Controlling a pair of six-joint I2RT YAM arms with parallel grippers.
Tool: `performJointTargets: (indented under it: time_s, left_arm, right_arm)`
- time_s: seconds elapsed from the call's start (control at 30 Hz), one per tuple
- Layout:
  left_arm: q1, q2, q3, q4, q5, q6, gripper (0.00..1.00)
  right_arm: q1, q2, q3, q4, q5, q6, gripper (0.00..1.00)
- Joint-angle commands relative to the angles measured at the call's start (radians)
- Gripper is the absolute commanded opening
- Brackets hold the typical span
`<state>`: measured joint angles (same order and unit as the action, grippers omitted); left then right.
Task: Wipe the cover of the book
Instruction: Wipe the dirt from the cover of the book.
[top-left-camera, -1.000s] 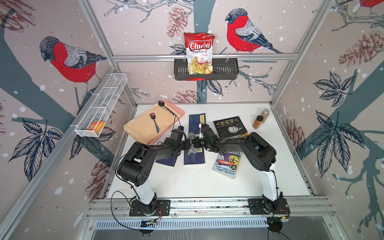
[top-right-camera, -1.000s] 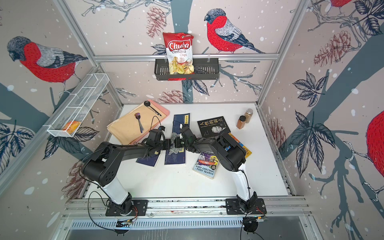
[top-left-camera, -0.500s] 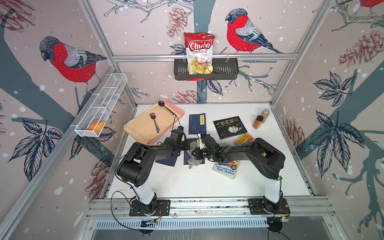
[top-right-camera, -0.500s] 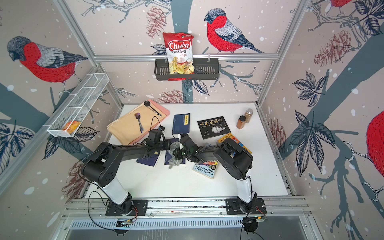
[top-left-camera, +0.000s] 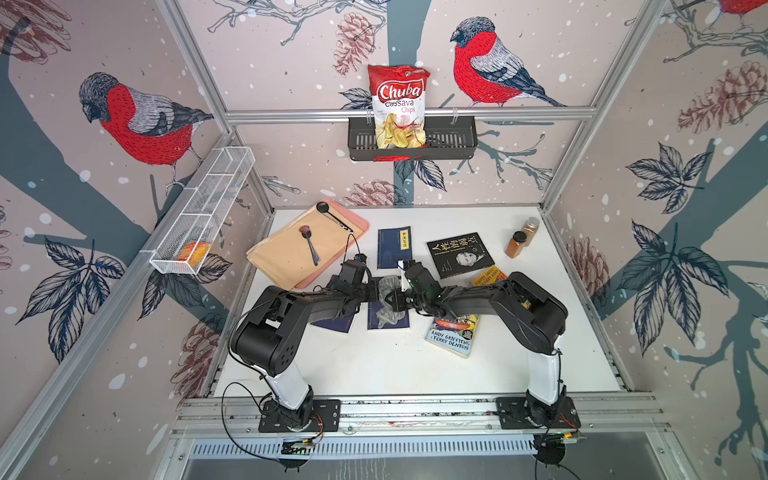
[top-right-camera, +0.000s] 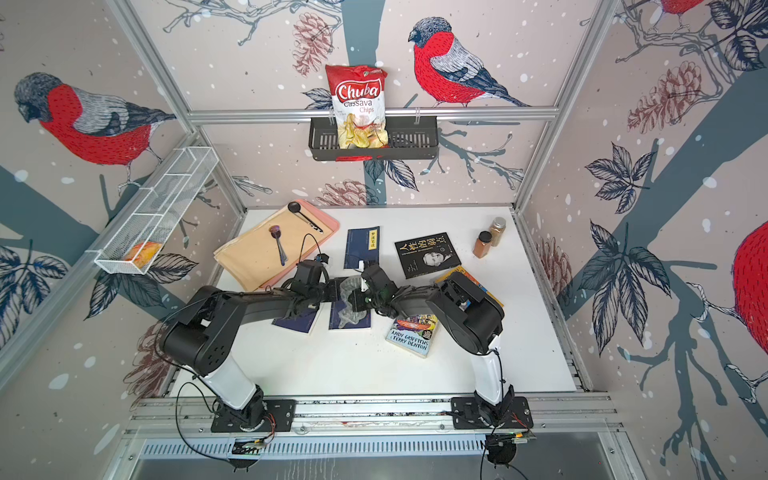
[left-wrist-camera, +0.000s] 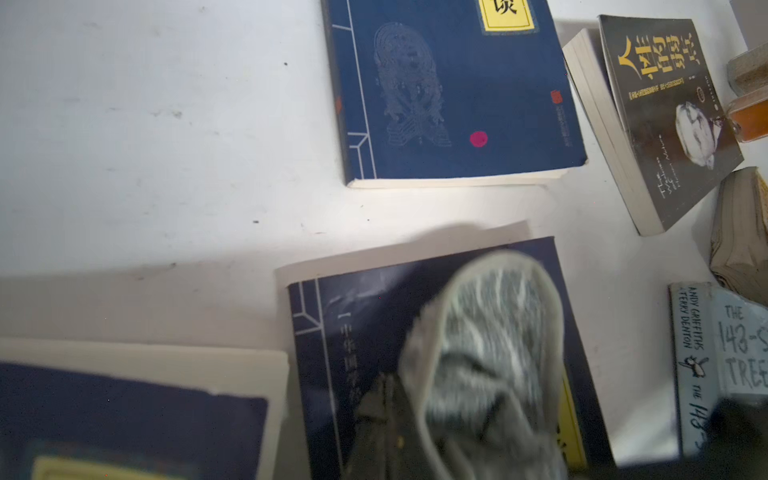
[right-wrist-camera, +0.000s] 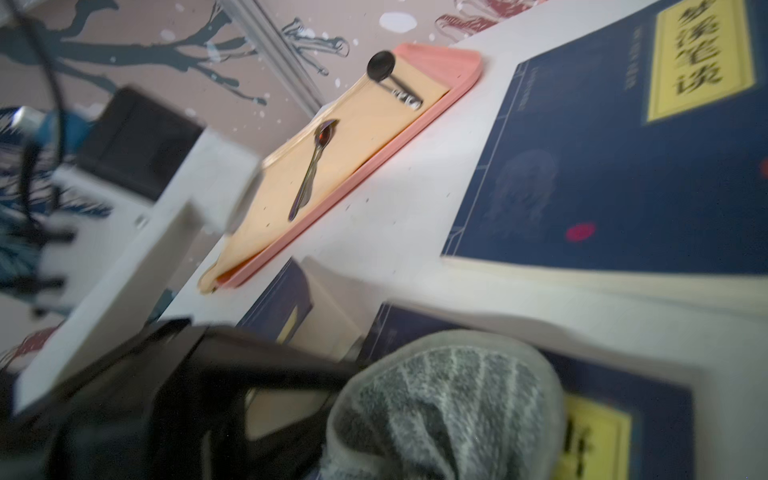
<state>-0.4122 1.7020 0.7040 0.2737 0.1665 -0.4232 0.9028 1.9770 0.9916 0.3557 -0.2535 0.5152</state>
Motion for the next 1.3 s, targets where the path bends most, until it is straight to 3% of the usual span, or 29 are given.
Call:
performJointTargets:
  time_s: [0.0, 0.13, 0.43, 0.87, 1.13, 1.27]
  left_arm:
    - [0.001, 0.014, -0.001, -0.146, 0.004, -0.001, 0.00]
    - [0.001, 0.015, -0.004, -0.142, 0.008, 0.001, 0.00]
    - [0.000, -0.007, -0.025, -0.128, 0.023, -0.010, 0.00]
    - [-0.002, 0.003, -0.001, -0.149, 0.013, 0.004, 0.00]
    - [-0.002, 0.015, -0.008, -0.131, 0.015, 0.008, 0.00]
    - [-0.002, 0.027, -0.003, -0.130, 0.017, 0.009, 0.00]
  right_arm:
    - [0.046, -0.026, -0.053, -0.106, -0.001, -0.022, 0.00]
    - [0.030, -0.008, -0.053, -0.090, 0.005, -0.015, 0.00]
    - [-0.122, 0.128, 0.128, -0.094, 0.006, -0.004, 0.00]
    - [0.056, -0.020, -0.085, -0.138, 0.055, -0.029, 0.00]
    - [-0.130, 0.102, 0.093, -0.160, 0.115, -0.058, 0.00]
    - [-0.156, 0.092, 0.131, -0.203, 0.117, -0.091, 0.00]
